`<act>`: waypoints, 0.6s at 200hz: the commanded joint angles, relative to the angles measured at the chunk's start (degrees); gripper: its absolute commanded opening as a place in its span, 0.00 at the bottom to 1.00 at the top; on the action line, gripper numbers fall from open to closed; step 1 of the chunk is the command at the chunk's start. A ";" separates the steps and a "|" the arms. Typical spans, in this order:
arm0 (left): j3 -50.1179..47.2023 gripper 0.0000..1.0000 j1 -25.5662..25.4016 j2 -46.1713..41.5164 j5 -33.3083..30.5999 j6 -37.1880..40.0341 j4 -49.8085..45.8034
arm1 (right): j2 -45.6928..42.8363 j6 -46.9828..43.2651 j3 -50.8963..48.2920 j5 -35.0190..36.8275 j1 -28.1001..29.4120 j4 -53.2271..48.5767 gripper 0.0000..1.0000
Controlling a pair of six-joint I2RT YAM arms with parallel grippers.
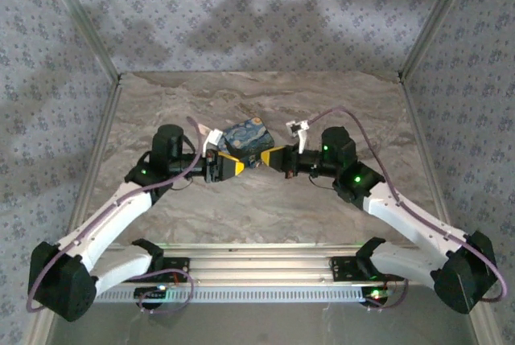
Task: Unlock a padlock with a key
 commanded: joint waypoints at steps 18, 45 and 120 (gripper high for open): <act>-4.50 0.38 -2.66 -0.53 -4.25 -15.09 26.33 | 1.12 -0.84 2.80 -1.28 -0.18 -1.47 0.00; -6.37 0.36 -4.09 0.23 -4.82 -18.02 34.56 | 2.42 -0.33 3.15 -2.58 0.11 0.13 0.00; -8.26 0.40 -5.74 1.90 -4.04 -18.34 37.77 | 4.24 0.65 3.80 -4.54 0.72 3.31 0.00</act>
